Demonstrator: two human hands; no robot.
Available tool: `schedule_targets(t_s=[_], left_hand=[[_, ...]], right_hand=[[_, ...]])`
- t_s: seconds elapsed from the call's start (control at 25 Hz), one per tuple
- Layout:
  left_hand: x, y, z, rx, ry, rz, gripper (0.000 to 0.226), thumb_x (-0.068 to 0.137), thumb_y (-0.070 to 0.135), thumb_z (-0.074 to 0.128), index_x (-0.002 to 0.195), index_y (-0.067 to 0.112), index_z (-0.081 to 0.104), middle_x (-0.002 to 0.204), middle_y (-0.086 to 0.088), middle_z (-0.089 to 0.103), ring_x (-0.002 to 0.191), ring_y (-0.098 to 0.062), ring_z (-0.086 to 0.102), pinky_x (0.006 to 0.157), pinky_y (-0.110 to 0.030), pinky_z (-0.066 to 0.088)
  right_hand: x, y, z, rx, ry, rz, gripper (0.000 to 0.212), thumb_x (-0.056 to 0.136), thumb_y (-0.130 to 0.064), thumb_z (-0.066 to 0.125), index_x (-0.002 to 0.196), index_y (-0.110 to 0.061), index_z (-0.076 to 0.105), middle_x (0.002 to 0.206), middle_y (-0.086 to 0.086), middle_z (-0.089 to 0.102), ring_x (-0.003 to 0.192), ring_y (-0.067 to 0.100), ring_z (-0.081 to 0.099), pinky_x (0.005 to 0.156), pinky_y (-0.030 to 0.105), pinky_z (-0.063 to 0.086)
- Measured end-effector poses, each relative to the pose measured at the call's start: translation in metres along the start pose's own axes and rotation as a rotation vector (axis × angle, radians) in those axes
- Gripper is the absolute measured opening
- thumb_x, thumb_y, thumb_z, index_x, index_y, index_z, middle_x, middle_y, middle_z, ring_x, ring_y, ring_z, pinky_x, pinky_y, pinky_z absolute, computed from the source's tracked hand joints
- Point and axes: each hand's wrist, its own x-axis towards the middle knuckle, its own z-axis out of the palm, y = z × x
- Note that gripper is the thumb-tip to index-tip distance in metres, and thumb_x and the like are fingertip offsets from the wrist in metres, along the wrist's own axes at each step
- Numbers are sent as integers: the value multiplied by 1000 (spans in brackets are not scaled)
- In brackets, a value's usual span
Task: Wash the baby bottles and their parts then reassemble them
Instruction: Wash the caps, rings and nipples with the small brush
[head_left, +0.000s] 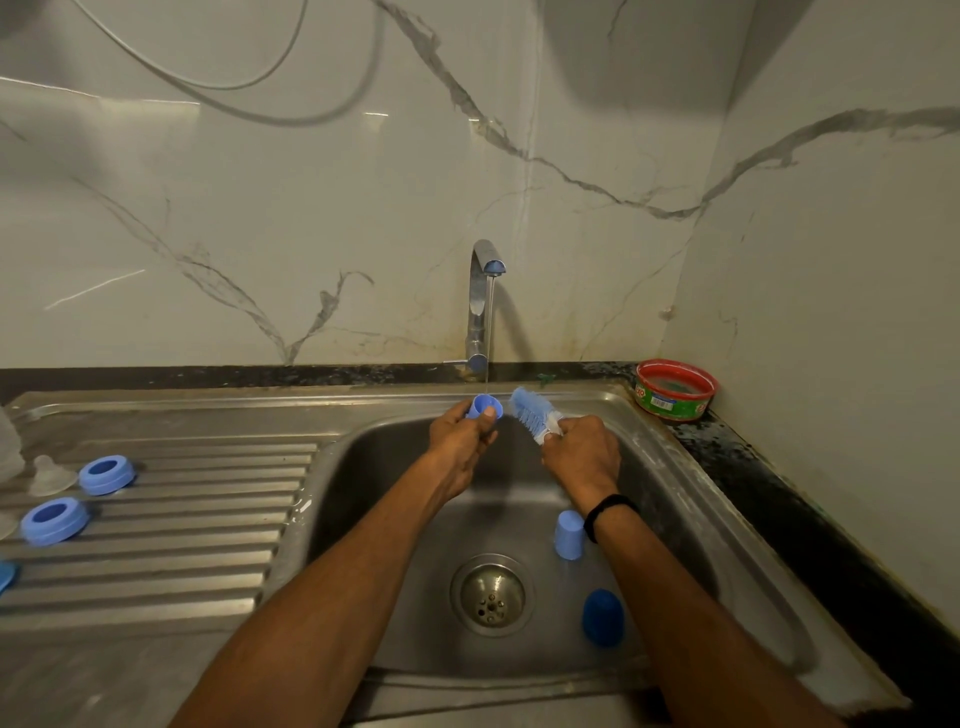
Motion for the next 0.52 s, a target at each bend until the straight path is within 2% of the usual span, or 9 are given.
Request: schedule_targets(t_s=[0.08,0.2,0.32,0.4,0.44,0.52], left_hand=[[-1,-1,-1,80,23,50,49,88,0,72,134,9,59,129,-13,63,117,-27,63,98,-39,55],[-1,-5,-3,231,67,149,51,81,2,81,128,12,63,122,-8,65,108,-23,64,88,-33,59],[1,-7,-6,386,116,239,53,76,10,86,124,15,63,125,-10,62,108,-23,62,95,-38,57],[2,-6,-10,637,170,337,55,76,15,87,125,18,61,133,-12,52,112,-24,59,101,-33,52],[2,-5,-12,794,185,376,55,79,15,85,128,18,60,136,-12,47,112,-24,57,100,-28,48],[-1,0,-15,1073,202,428,50,83,15,80,129,15,60,137,-14,42,114,-28,55,96,-28,46]], right_hand=[[-1,-1,0,2,-2,8,29,91,-21,67,115,-6,70,103,13,71,94,24,67,47,16,33],[-1,-1,0,-1,-5,8,30,91,-22,67,117,-6,69,104,13,71,94,23,67,42,14,27],[-1,0,1,-26,-12,-2,33,92,-23,67,121,-8,67,109,12,70,98,23,67,44,14,30],[0,1,1,-40,-12,-10,34,91,-23,68,121,-7,67,110,12,70,99,23,67,52,17,37],[0,1,2,-46,-12,-14,34,91,-23,68,121,-7,67,110,12,70,99,24,67,57,19,40],[1,2,2,-57,-11,-21,33,91,-23,68,120,-6,67,109,12,70,98,24,67,62,21,41]])
